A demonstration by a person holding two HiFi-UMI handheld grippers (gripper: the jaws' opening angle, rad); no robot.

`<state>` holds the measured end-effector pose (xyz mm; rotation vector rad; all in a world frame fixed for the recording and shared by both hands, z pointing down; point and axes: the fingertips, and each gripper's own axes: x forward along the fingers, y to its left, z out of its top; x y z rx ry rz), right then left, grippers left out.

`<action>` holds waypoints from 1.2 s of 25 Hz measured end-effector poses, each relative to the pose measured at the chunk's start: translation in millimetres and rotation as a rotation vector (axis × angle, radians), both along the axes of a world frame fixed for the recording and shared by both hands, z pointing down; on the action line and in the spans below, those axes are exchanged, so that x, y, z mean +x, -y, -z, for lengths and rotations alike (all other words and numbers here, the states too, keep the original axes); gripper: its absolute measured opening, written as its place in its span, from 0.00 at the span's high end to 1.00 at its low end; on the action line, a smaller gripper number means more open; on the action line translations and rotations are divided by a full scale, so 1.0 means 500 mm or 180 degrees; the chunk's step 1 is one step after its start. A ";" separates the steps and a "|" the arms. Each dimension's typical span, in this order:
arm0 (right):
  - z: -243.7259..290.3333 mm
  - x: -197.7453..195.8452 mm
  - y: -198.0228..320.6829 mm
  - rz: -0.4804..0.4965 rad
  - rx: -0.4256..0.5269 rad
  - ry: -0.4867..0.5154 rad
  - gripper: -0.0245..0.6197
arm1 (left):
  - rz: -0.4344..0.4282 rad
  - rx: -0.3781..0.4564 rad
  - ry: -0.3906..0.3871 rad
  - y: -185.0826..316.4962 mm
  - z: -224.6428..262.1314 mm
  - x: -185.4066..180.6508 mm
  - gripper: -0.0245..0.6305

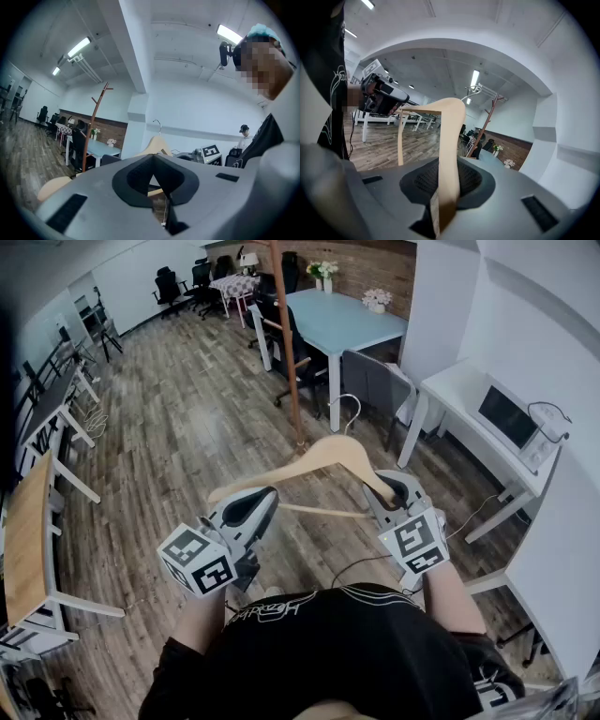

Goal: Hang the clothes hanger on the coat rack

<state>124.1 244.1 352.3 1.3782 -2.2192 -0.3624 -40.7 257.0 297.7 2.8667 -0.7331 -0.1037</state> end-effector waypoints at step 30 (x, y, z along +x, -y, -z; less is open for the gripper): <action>-0.097 0.051 0.343 -0.0190 -0.0318 -0.0091 0.81 | 0.0055 -0.0545 -0.0084 0.381 -0.097 0.012 0.95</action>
